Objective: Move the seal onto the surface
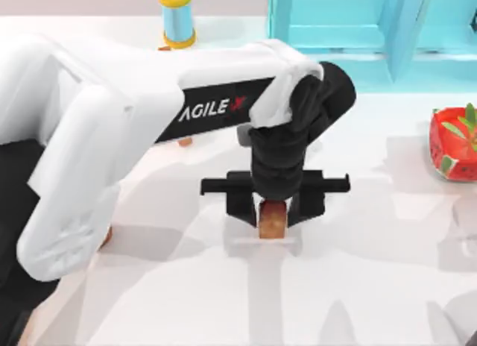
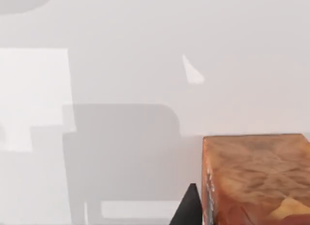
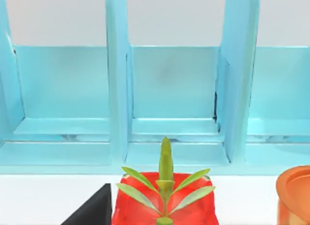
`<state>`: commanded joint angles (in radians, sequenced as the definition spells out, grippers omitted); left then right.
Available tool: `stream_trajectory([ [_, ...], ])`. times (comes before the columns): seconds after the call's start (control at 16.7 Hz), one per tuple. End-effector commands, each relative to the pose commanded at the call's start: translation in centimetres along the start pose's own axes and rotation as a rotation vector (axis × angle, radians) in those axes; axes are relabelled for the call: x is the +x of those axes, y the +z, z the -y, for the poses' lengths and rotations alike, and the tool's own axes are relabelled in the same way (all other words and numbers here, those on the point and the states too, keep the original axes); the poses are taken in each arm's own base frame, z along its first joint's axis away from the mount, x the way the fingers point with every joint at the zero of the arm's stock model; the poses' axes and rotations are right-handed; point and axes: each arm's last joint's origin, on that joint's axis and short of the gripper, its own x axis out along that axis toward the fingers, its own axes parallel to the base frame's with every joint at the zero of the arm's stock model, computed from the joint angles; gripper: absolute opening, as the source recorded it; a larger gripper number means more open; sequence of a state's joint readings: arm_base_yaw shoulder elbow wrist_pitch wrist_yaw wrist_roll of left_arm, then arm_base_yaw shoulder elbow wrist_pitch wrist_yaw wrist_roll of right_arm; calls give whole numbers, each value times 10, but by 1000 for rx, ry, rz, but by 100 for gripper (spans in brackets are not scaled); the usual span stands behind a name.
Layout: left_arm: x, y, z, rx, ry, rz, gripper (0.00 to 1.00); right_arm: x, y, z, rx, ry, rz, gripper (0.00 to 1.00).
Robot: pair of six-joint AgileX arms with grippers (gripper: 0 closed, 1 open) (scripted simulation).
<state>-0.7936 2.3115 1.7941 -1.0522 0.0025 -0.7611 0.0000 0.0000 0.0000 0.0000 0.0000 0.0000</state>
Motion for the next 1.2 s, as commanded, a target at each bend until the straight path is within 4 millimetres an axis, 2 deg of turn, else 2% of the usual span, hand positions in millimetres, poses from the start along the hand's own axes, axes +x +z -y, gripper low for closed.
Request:
stream_trajectory([
  [0.24,0,0,0,0,0,0,98,0,0,0,0,0,0,100],
  [0.3,0,0,0,0,0,0,100,0,0,0,0,0,0,100],
  [0.96,-5,1,3,0,7,-6,100,0,0,0,0,0,0,100],
  [1.08,-20,4,8,0,12,-10,100,0,0,0,0,0,0,100],
  [1.2,-49,8,11,-4,3,-4,100,0,0,0,0,0,0,100],
])
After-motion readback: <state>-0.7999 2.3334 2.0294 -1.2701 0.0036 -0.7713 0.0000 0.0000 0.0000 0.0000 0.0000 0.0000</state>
